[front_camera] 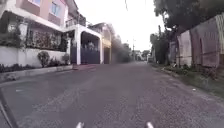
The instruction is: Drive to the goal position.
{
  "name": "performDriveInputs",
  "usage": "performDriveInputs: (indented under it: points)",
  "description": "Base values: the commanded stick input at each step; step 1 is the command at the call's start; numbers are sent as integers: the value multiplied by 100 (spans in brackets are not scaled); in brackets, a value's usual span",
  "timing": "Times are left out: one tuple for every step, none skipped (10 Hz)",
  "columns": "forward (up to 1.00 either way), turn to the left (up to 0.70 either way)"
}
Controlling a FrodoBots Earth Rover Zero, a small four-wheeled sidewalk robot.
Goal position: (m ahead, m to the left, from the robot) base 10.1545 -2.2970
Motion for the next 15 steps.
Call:
performDriveInputs:
  points:
    - [85, 0]
    - [85, 0]
    - [85, 0]
    - [85, 0]
    - [85, 0]
    - [85, 0]
    - [85, 0]
    - [85, 0]
    - [85, 0]
    - [85, 0]
    - [85, 0]
    - [85, 0]
    - [85, 0]
    - [85, 0]
    - [85, 0]
